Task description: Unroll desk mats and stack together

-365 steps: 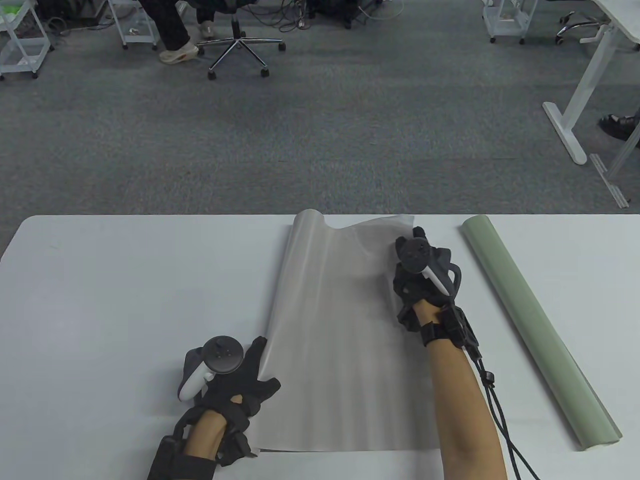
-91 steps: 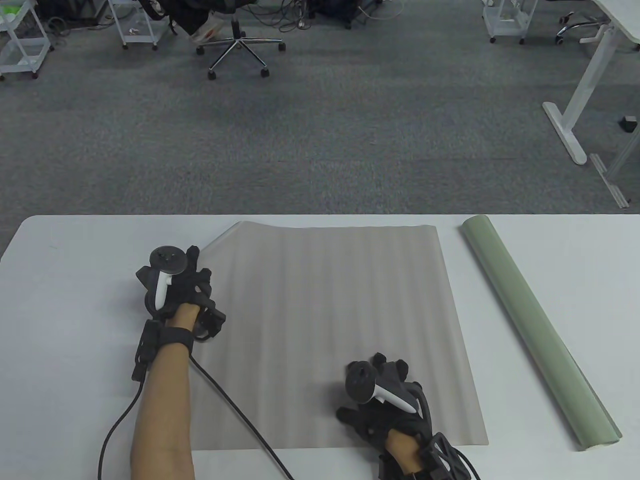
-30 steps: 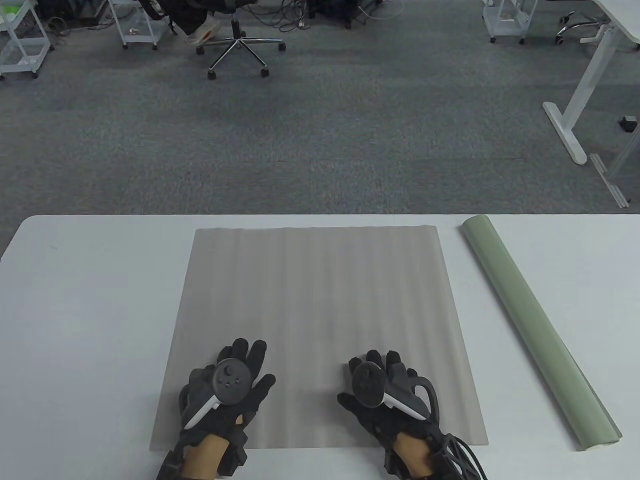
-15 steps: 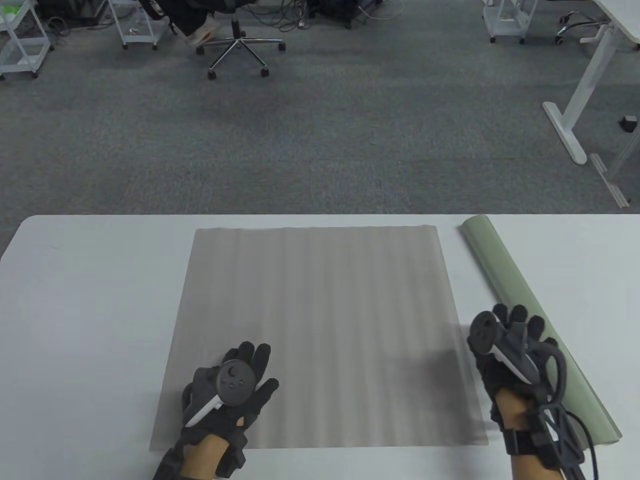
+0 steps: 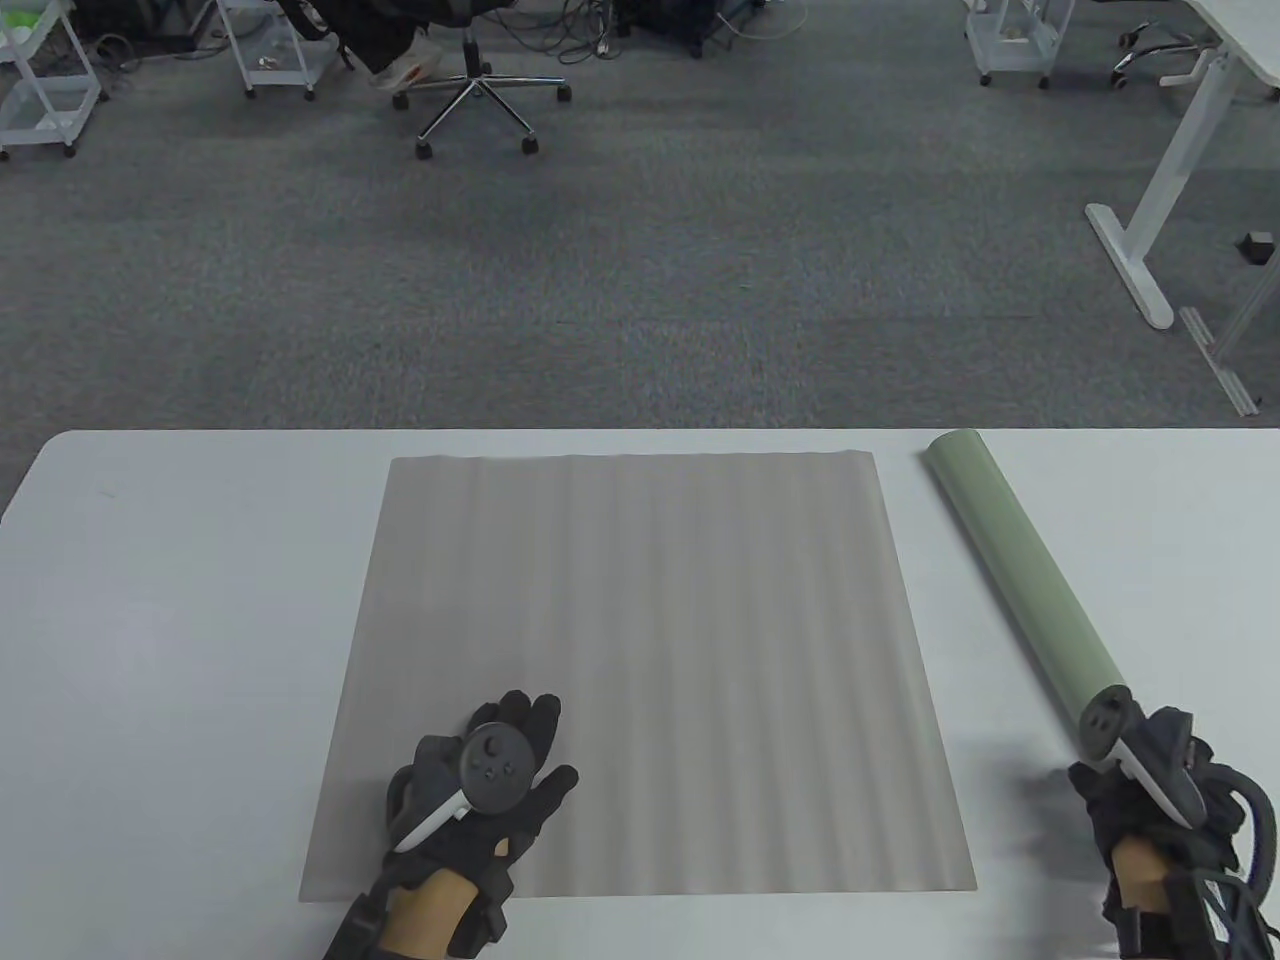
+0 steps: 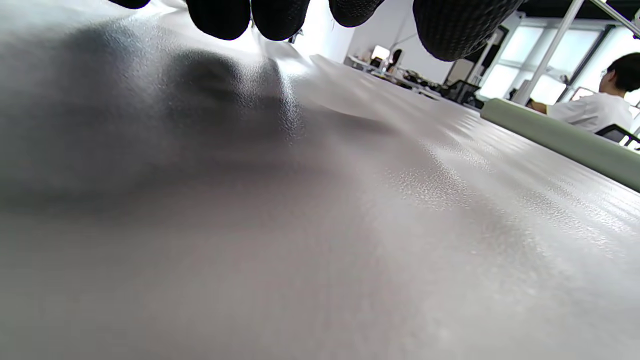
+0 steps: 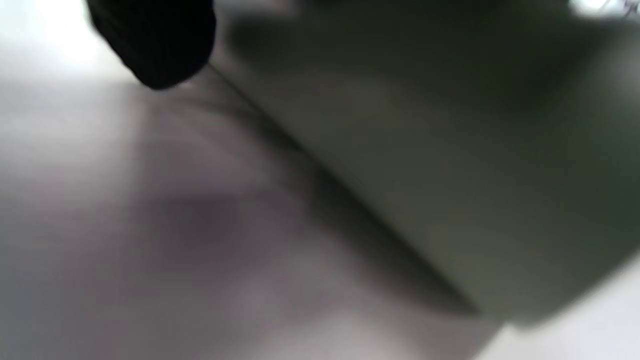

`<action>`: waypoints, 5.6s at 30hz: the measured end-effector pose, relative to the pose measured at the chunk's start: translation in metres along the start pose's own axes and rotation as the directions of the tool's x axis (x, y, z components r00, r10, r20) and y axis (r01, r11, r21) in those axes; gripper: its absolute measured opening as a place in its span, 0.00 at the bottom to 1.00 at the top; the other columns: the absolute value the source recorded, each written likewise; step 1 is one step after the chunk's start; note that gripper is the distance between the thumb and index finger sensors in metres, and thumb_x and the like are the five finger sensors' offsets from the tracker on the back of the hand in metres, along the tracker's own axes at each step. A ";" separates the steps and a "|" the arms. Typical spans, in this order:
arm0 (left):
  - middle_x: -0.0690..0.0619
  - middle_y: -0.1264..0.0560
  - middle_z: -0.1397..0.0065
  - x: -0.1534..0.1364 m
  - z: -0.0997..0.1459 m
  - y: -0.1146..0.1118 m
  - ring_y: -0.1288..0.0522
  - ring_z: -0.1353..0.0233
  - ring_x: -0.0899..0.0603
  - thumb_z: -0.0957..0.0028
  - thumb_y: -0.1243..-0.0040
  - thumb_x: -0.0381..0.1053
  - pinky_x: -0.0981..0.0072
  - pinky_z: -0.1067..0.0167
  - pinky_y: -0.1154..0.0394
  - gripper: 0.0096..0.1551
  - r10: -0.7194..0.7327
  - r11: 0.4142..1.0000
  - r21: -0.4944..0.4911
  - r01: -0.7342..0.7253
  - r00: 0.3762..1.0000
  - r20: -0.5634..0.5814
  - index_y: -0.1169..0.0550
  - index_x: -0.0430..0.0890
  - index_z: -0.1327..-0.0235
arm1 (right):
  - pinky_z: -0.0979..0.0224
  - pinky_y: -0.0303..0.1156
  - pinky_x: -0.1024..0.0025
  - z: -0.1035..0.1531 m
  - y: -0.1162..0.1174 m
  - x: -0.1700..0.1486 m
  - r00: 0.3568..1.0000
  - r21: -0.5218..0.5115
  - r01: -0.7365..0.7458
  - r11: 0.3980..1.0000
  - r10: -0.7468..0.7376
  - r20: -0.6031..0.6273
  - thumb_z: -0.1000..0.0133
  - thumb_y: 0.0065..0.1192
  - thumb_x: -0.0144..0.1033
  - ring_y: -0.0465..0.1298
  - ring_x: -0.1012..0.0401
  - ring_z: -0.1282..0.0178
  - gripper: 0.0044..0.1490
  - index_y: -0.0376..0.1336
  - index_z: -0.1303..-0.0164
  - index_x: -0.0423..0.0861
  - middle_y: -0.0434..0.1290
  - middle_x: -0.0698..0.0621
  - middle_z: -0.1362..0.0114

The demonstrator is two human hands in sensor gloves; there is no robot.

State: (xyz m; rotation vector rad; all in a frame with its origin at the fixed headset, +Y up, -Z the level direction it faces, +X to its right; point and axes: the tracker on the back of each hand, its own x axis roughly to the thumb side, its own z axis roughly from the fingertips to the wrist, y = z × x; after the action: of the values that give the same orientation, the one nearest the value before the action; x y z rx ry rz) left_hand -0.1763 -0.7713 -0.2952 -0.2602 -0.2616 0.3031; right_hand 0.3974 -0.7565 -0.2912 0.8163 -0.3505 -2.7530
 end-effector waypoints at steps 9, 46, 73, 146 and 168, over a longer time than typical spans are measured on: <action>0.34 0.51 0.06 0.004 0.001 0.000 0.47 0.12 0.20 0.36 0.51 0.62 0.17 0.28 0.48 0.46 -0.005 1.000 0.007 0.005 1.000 0.004 0.47 0.46 0.08 | 0.45 0.81 0.54 -0.001 -0.014 -0.010 0.971 -0.092 0.238 0.967 -0.234 0.052 0.45 0.72 0.53 0.84 0.50 0.43 0.51 0.59 0.22 0.32 0.74 0.36 0.29; 0.32 0.35 0.13 -0.008 0.003 -0.001 0.26 0.22 0.23 0.36 0.59 0.64 0.30 0.37 0.24 0.50 0.767 0.638 -0.028 -0.769 0.633 0.108 0.49 0.35 0.10 | 0.48 0.83 0.63 0.146 -0.046 0.256 -0.086 0.670 0.706 -0.229 -0.967 -0.240 0.38 0.69 0.44 0.83 0.55 0.48 0.47 0.55 0.21 0.27 0.73 0.38 0.31; 0.42 0.36 0.14 -0.010 0.000 -0.009 0.18 0.57 0.51 0.38 0.37 0.42 0.57 0.54 0.16 0.31 0.875 0.479 0.026 -0.877 0.480 0.059 0.29 0.57 0.20 | 0.34 0.81 0.43 0.168 -0.010 0.287 -0.164 0.787 0.391 -0.477 -0.878 -0.450 0.35 0.47 0.58 0.79 0.38 0.28 0.56 0.27 0.12 0.45 0.61 0.23 0.20; 0.49 0.23 0.22 -0.073 0.020 0.008 0.15 0.63 0.48 0.41 0.39 0.33 0.55 0.57 0.15 0.30 0.904 0.427 0.107 -0.898 0.426 -0.029 0.25 0.50 0.23 | 0.37 0.82 0.50 0.167 0.001 0.266 -0.276 0.705 0.336 -0.624 -0.781 -0.560 0.34 0.44 0.60 0.83 0.48 0.35 0.57 0.36 0.13 0.29 0.66 0.31 0.22; 0.49 0.24 0.21 -0.091 0.026 0.010 0.16 0.62 0.48 0.40 0.41 0.32 0.53 0.57 0.15 0.30 0.915 0.403 0.157 -0.902 0.401 -0.050 0.25 0.50 0.23 | 0.32 0.81 0.42 0.167 -0.005 0.256 -0.328 0.661 0.435 -0.611 -0.791 -0.516 0.33 0.47 0.56 0.79 0.45 0.28 0.55 0.31 0.12 0.36 0.61 0.30 0.19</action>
State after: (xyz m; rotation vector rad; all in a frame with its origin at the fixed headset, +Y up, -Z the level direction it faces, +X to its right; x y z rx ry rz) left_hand -0.2702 -0.7864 -0.2931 -0.2999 0.0699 1.4280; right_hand 0.0947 -0.8028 -0.2843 0.5840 -2.4478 -4.4821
